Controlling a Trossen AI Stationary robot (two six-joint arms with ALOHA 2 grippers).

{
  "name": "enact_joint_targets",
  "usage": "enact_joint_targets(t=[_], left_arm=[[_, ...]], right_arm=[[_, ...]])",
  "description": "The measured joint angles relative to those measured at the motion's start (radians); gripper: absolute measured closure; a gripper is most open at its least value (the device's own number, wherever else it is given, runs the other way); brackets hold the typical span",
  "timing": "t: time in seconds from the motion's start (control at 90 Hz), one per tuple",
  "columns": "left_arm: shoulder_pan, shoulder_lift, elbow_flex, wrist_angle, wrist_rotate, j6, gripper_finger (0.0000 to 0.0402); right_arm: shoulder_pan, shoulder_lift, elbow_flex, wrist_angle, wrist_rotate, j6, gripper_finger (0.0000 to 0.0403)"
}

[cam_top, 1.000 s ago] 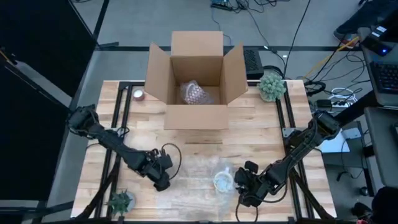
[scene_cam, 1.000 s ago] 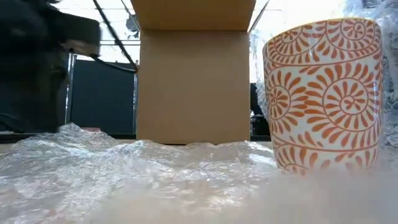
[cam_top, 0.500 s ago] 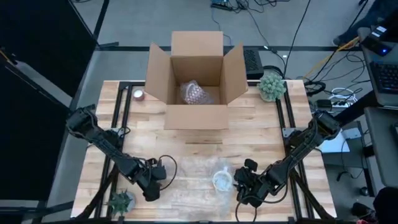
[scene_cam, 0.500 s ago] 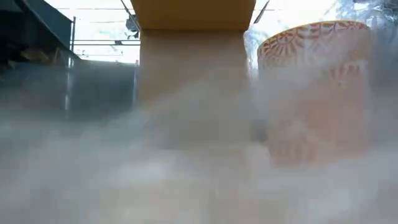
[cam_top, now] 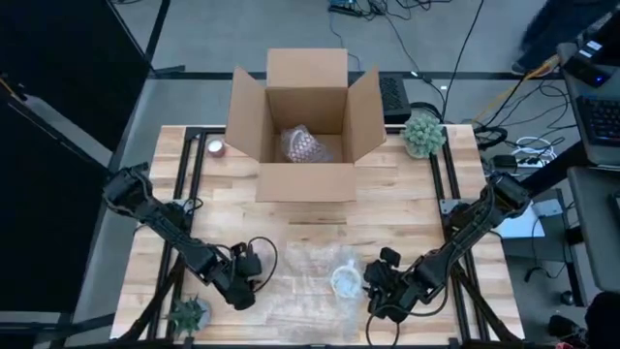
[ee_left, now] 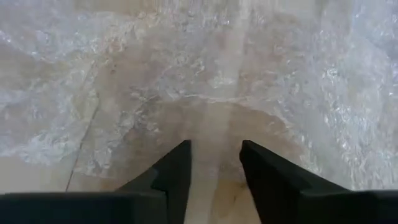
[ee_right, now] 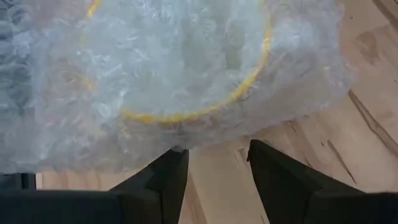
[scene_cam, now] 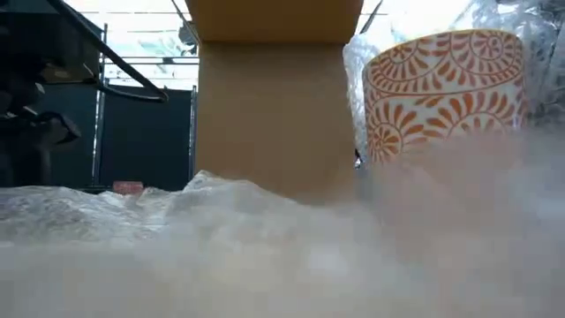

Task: Wrap mug
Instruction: Wrap the yellow mug with the bubble wrap

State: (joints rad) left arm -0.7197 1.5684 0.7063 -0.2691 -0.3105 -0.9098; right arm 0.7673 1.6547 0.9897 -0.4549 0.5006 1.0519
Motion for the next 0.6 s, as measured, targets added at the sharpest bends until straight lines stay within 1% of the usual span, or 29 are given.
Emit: enact_joint_targets(t=[0.156,0.211,0.356,0.511,0.6], left_arm=[[0.0,0.0,0.0,-0.001,-0.001,0.01,0.0374],[0.0,0.0,0.0,-0.001,0.0,0.03,0.0392],[0.0,0.0,0.011,-0.012,0.003,0.043,0.04],[0.0,0.0,0.071,-0.046,0.006,0.111,0.0401],[0.006,0.0,0.115,-0.04,0.006,0.146,0.0401]], right_arm=[[0.0,0.0,0.0,0.001,-0.001,-0.005,0.0245],[0.0,0.0,0.0,0.003,-0.001,-0.006,0.0245],[0.0,0.0,0.0,0.003,-0.001,-0.008,0.0245],[0.0,0.0,0.0,0.003,-0.002,-0.008,0.0245],[0.0,0.0,0.0,0.003,-0.002,-0.009,0.0245]])
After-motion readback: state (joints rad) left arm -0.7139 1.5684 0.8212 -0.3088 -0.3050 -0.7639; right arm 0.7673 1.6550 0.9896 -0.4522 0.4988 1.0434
